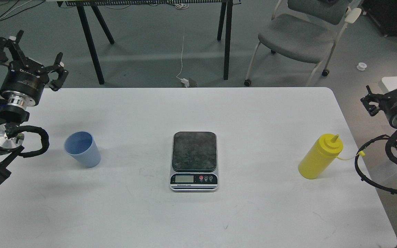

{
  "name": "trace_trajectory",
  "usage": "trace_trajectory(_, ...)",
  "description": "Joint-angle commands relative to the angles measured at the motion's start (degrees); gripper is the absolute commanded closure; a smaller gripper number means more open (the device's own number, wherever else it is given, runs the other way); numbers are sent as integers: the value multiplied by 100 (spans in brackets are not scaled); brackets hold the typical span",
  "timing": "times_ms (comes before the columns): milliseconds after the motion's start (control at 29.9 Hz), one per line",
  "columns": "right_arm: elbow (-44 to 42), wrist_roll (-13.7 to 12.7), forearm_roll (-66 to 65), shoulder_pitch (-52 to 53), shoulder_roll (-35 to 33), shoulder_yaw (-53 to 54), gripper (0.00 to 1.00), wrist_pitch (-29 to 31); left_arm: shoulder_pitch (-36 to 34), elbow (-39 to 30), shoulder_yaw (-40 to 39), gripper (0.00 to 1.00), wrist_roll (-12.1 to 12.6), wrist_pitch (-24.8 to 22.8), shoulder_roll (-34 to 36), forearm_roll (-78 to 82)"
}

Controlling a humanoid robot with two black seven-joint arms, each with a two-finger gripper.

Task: Pour seasoning into cup on scale with both arms
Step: 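Move the left gripper forward toward the light blue cup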

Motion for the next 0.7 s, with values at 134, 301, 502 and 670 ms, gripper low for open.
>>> trace_trajectory(134, 1, 4, -8, 23, 1, -8, 0, 0, 0, -87, 18, 0, 0, -56, 18, 24)
trace_trajectory(301, 27, 13, -8, 32, -34, -8, 0, 0, 62, -332, 307, 0, 109, -202, 501, 154)
trace_trajectory(502, 142, 13, -8, -38, -87, 18, 0, 0, 115, -1124, 484, 0, 251, -202, 1380, 1900)
trace_trajectory(670, 168, 31, 0, -126, -105, 27, 0, 0, 211, -1730, 501, 0, 251, -153, 1872, 4088)
